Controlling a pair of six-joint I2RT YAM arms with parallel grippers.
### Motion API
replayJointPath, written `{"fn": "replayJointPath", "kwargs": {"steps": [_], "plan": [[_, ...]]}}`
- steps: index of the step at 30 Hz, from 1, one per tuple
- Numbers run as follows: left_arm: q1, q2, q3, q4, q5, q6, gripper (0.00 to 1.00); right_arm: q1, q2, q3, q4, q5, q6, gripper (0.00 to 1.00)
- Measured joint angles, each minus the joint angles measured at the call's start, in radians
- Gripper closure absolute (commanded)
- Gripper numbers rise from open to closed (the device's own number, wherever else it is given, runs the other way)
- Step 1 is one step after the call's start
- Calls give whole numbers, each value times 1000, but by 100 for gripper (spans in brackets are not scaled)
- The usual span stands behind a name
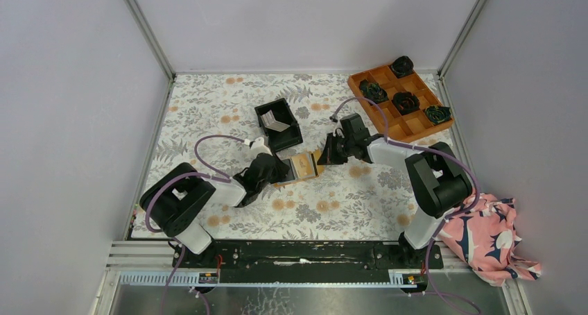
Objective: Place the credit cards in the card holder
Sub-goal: Turn over the card slot in the card holder.
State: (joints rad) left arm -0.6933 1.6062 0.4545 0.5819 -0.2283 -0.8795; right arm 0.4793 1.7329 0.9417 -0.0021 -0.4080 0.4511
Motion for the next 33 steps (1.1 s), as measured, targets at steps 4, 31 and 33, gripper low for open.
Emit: {"fn": "replayJointPath", "kwargs": {"steps": [4,31,33], "plan": [[0,5,0,8,0,0,78,-19,1,-34,53,-40,28,100],[0,15,-5,31,-3,0,81,-51,1,-105,312,-230,195,100],[0,7,-9,25,-5,0,81,-50,1,-105,315,-237,201,100]]}}
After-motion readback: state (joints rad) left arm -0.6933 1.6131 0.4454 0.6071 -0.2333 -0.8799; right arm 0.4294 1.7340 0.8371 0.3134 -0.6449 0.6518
